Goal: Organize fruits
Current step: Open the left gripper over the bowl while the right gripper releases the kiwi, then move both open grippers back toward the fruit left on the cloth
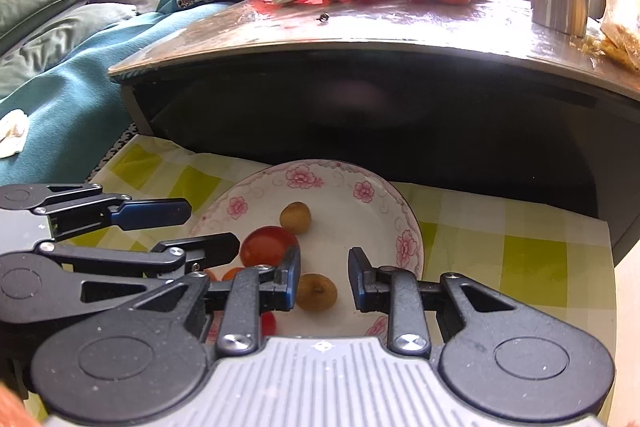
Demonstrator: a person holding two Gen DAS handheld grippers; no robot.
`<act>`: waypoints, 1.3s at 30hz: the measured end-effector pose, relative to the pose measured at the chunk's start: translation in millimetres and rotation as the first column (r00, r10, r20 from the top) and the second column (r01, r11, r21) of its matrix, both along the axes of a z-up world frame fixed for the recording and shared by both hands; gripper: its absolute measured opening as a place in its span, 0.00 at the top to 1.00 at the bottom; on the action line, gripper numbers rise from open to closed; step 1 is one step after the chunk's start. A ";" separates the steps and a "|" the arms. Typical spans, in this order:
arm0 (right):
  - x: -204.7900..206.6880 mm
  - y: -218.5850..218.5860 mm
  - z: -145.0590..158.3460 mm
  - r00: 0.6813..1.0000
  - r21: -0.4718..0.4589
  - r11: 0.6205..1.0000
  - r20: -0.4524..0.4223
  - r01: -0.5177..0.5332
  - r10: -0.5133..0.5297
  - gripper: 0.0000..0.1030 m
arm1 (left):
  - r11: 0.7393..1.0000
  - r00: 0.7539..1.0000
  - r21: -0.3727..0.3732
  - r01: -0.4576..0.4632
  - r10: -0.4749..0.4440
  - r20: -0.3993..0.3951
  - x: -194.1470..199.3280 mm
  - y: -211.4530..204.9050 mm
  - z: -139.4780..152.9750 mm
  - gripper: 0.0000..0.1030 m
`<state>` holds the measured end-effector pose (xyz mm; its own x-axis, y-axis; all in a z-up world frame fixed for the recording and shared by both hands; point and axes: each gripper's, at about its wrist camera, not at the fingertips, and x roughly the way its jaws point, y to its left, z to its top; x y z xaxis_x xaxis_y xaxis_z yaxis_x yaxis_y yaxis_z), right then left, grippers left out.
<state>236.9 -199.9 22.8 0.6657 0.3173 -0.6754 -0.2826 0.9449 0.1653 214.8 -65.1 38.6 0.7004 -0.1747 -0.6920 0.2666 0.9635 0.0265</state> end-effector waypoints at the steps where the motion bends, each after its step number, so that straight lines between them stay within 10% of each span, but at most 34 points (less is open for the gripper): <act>1: -1.8 0.7 1.1 1.000 0.000 1.000 0.002 -0.003 0.003 0.71 | 1.000 1.000 0.000 -0.001 0.001 -0.002 -2.1 0.3 0.8 0.47; 39: -87.6 25.3 -1.3 0.992 -0.036 0.996 -0.104 -0.075 0.071 0.71 | 0.999 0.990 0.023 0.032 -0.029 -0.135 -88.7 13.3 -2.7 0.46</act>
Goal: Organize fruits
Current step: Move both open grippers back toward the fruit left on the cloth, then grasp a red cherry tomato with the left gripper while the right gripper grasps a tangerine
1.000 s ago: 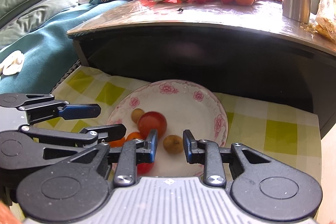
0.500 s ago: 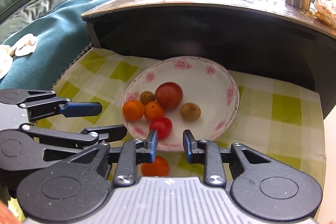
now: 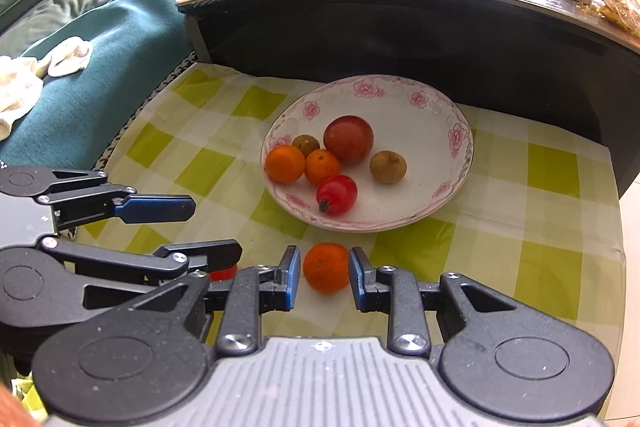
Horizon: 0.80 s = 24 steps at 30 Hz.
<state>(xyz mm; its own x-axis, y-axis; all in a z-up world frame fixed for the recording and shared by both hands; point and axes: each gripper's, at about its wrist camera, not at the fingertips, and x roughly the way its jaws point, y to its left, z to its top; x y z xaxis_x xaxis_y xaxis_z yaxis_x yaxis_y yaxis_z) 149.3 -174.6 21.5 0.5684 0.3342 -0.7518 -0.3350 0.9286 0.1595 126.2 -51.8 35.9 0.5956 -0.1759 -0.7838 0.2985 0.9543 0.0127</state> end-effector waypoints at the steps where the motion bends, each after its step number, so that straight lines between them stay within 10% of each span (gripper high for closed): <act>1: -1.3 0.2 0.0 1.000 -0.001 1.000 -0.004 0.000 0.000 0.71 | 1.000 1.000 0.000 0.004 -0.004 -0.007 -0.8 -0.3 -1.0 0.44; 24: 13.9 8.8 -27.2 0.999 -0.061 0.998 -0.028 -0.021 0.019 0.55 | 0.999 0.993 0.036 0.034 -0.030 -0.114 7.6 7.7 -45.0 0.36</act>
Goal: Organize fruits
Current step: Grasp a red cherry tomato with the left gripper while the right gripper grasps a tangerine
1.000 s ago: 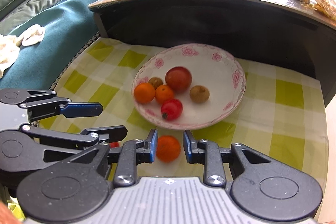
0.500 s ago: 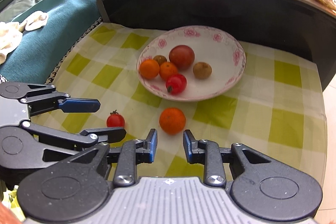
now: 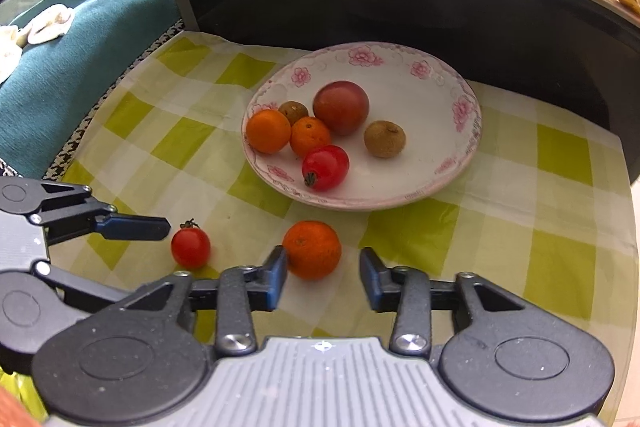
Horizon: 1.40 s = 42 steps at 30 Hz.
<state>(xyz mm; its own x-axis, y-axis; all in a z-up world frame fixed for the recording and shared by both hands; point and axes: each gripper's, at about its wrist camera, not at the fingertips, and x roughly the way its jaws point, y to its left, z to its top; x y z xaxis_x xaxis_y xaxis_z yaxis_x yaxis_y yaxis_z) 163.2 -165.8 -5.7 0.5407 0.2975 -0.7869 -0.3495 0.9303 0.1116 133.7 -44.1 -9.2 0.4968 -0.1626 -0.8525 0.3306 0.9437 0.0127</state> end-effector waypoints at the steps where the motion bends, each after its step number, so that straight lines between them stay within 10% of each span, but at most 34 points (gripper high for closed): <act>1: 1.6 1.1 -1.2 1.000 -0.004 1.000 0.003 -0.007 0.007 0.53 | 1.000 1.000 0.001 0.000 0.000 0.000 0.7 0.1 -1.2 0.35; 24: 6.1 9.8 -7.0 0.997 -0.013 0.998 -0.034 -0.065 0.065 0.63 | 0.998 0.998 0.005 0.060 -0.060 0.019 0.5 -6.2 -3.8 0.56; 42: -1.9 2.5 -5.8 0.995 -0.035 0.996 -0.050 -0.083 0.081 0.63 | 0.994 0.994 0.011 0.105 -0.105 0.025 -2.1 -8.3 -4.3 0.53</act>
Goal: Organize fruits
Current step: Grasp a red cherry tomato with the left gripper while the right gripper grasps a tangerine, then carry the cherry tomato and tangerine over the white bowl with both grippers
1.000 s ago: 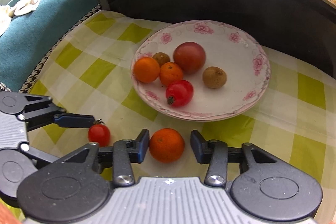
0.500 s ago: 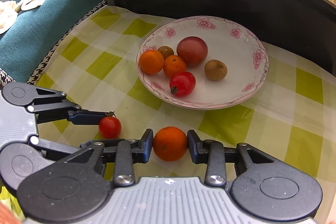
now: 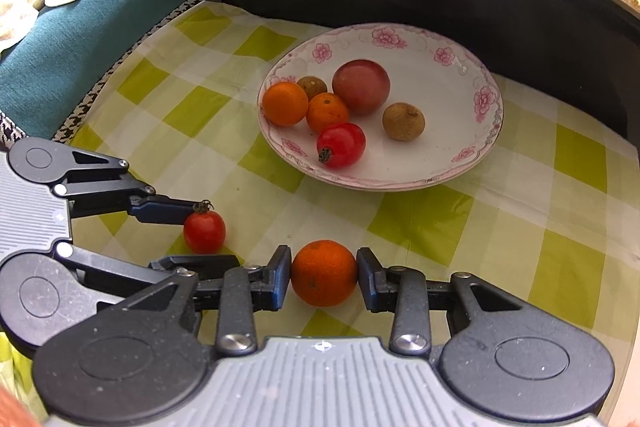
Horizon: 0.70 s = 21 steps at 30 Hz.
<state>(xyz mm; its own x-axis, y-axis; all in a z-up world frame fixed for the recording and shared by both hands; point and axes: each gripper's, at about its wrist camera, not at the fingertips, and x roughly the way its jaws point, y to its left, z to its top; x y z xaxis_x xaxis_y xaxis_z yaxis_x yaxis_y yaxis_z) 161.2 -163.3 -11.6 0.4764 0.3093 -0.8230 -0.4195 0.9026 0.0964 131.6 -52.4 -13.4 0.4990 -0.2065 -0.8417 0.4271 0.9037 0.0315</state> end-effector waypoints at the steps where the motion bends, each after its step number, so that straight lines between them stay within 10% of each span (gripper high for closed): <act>1: -0.2 0.4 -0.7 1.000 0.000 1.000 -0.003 -0.002 0.002 0.63 | 1.000 1.000 0.003 -0.002 0.002 0.001 0.1 -0.2 0.1 0.52; 11: -2.0 1.6 -1.7 1.000 -0.008 1.000 -0.005 -0.012 0.012 0.63 | 0.999 0.999 -0.009 -0.043 0.043 -0.006 3.0 3.6 -2.6 0.34; 21: -3.9 3.5 -0.4 1.000 -0.017 1.000 -0.006 -0.025 0.025 0.64 | 1.000 1.000 -0.020 0.016 -0.016 -0.003 -3.6 -4.7 0.7 0.65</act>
<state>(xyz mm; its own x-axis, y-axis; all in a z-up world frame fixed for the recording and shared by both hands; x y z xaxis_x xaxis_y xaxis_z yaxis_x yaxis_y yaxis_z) 157.3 -159.8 -12.0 0.4636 0.3067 -0.8312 -0.4415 0.8934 0.0834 128.1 -57.0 -12.7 0.4930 -0.2310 -0.8388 0.4419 0.8970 0.0126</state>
